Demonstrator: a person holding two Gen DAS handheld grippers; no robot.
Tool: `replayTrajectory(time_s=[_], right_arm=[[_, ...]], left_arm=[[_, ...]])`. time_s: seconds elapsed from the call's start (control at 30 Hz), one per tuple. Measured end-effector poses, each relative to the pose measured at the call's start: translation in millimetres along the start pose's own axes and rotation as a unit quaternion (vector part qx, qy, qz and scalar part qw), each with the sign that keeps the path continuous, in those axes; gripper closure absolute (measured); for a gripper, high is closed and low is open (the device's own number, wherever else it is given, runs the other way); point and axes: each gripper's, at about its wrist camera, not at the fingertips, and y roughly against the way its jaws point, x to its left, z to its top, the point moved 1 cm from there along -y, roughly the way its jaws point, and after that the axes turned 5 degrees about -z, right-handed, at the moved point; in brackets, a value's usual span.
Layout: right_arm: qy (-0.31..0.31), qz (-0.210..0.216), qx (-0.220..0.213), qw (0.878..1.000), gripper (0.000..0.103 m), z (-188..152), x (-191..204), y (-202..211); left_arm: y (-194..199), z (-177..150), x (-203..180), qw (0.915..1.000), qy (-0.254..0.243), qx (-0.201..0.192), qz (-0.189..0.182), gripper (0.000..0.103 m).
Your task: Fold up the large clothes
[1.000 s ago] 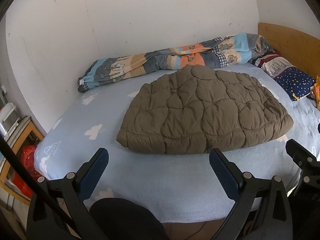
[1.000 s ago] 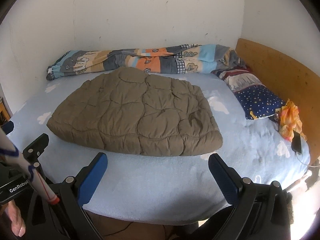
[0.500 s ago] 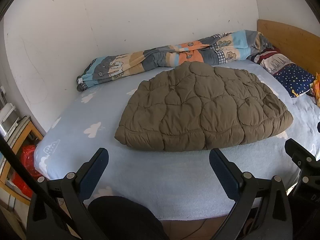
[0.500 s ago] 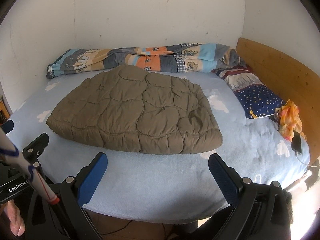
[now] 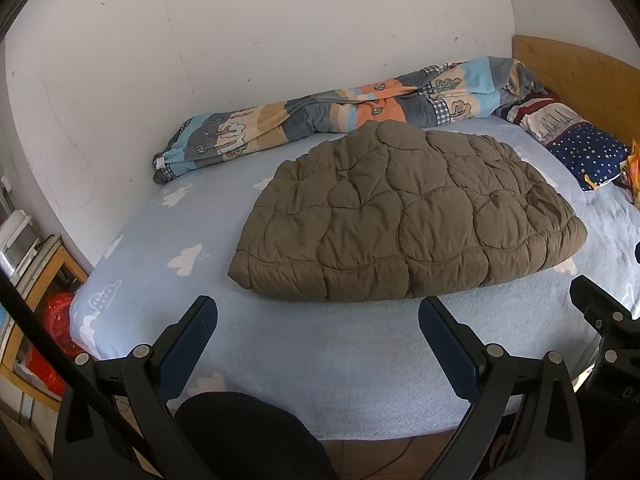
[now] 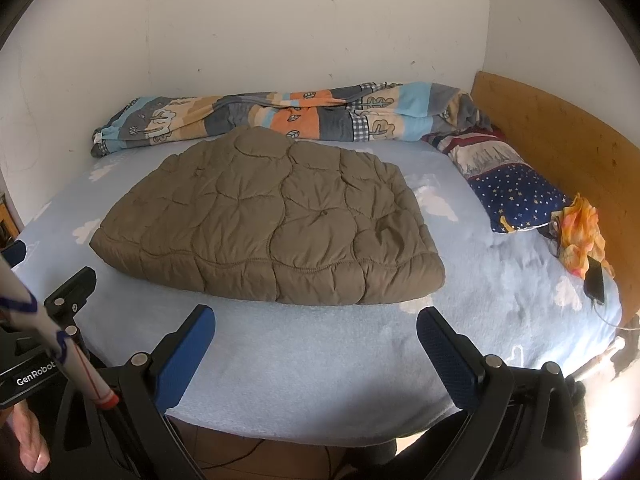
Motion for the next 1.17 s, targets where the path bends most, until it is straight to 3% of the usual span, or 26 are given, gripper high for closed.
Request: replayTrajectory(time_s=[0.57,0.83,0.97,1.17], right_arm=[[-0.002,-0.001,0.002,1.0,0.001,-3.9,0.6,-3.2],[-0.002,0.0,0.002,1.0,0.001,-4.5,0.0,-3.2],[-0.004,0.0,0.005,1.0,0.001,-6.9,1.1,-4.4],[-0.007,0.002,0.005,1.0,0.001,-9.1,1.6,-3.9]], left_arm=[[-5.0,-3.2,5.2,0.9998,0.012,0.014,-0.004,0.003],[-0.4,-2.5,6.2,0.9999,0.011,0.003,-0.007,0.003],[2.5,-3.4,10.4,0.9991,0.023,0.0,-0.036,0.003],[12.3,-1.1,12.0,0.9991,0.03,-0.02,-0.021,0.003]])
